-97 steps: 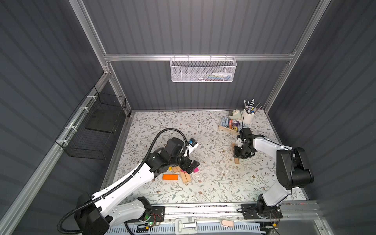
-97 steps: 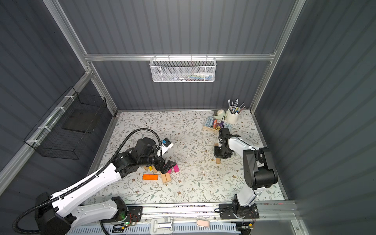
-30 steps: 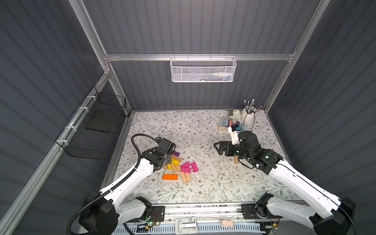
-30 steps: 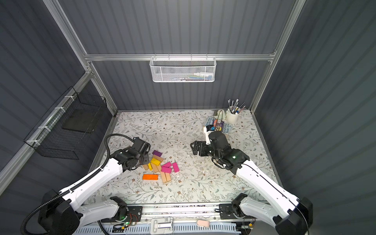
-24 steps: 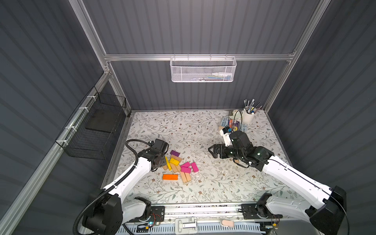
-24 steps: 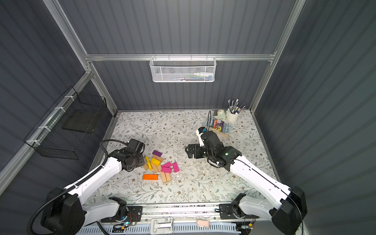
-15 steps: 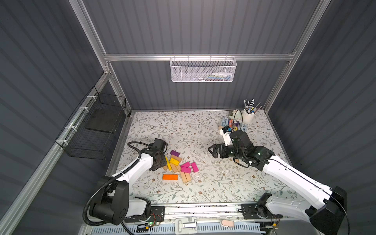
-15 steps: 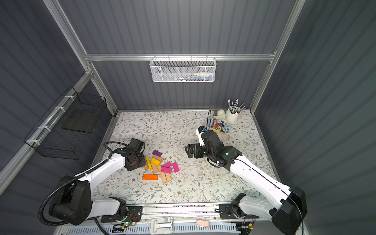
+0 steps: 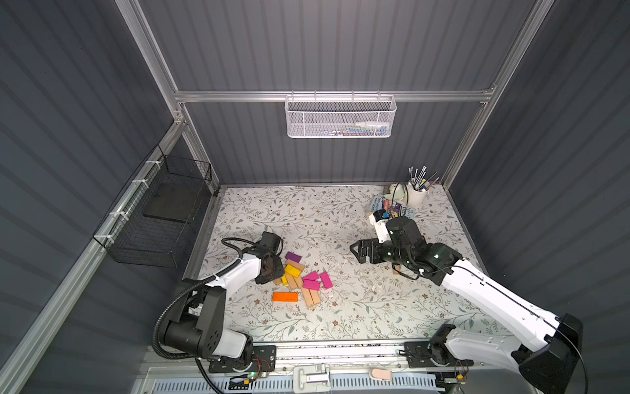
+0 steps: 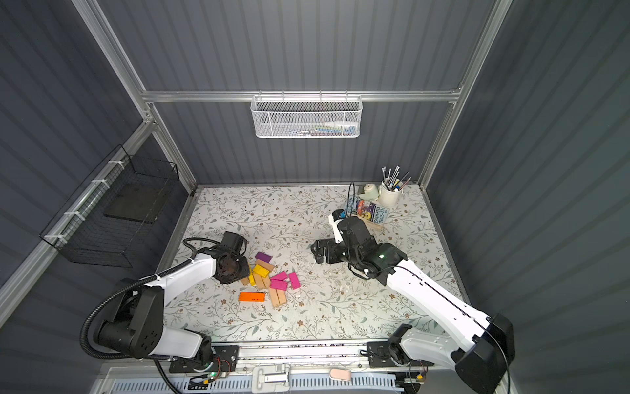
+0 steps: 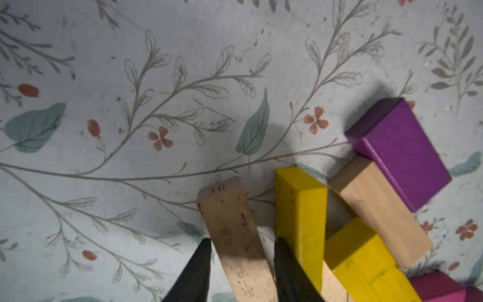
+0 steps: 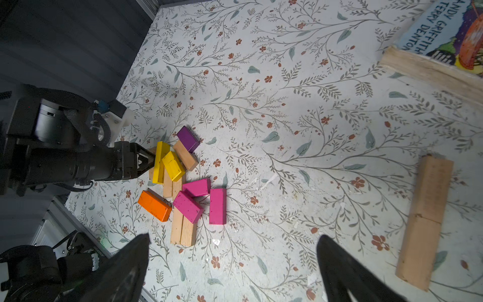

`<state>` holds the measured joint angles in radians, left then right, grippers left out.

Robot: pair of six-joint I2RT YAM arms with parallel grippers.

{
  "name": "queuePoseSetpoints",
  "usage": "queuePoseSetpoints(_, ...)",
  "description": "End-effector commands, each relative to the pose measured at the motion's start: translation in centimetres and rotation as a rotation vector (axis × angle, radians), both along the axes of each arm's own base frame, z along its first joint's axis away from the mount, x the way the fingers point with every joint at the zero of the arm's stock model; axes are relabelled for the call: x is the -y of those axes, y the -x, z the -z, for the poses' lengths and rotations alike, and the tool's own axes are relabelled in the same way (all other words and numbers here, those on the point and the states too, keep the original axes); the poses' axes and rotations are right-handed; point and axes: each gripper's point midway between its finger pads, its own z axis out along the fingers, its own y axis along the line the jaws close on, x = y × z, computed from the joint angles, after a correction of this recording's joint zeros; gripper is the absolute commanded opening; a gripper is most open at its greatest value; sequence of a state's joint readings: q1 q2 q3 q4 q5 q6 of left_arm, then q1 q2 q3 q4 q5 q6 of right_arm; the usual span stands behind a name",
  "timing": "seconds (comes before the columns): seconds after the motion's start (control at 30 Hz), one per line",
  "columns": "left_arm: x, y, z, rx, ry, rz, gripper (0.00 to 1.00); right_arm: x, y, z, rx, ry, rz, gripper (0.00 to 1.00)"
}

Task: Assemble the letter k with building blocks
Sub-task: Pick up the building block from the center of the board.

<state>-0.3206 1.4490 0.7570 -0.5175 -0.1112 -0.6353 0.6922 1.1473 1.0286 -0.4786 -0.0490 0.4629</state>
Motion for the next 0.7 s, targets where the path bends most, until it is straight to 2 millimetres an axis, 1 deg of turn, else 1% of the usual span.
queuePoseSetpoints(0.0,-0.5,0.8,0.7,-0.031,-0.018,0.016,0.40,0.3,-0.1,-0.7,0.017,0.014,0.009,0.99)
queuePoseSetpoints(0.1,-0.7,1.3,1.0,-0.046,-0.033,0.023,0.38,0.5,-0.2,-0.6,0.017,0.017,0.020,0.99)
queuePoseSetpoints(0.3,-1.0,1.7,1.2,-0.057,-0.047,0.029,0.31,0.5,-0.4,-0.4,0.008,0.028,0.030,0.99)
queuePoseSetpoints(0.43,-1.2,1.8,0.6,-0.054,-0.054,0.036,0.23,0.6,-0.6,-0.4,0.012,0.028,0.039,0.99)
queuePoseSetpoints(0.47,-1.1,1.7,0.1,-0.045,-0.050,0.038,0.22,0.7,-0.6,-0.4,0.015,0.027,0.045,0.99)
queuePoseSetpoints(0.53,-0.4,1.1,-1.6,-0.004,-0.013,0.057,0.21,1.1,-0.8,-0.5,0.025,0.023,0.058,0.99)
queuePoseSetpoints(0.6,1.0,0.2,-4.0,0.062,0.059,0.071,0.21,1.9,-1.2,-0.6,0.037,0.024,0.092,0.99)
queuePoseSetpoints(0.67,2.8,-0.6,-6.6,0.132,0.112,0.097,0.20,2.8,-1.8,-0.2,0.029,0.012,0.128,0.99)
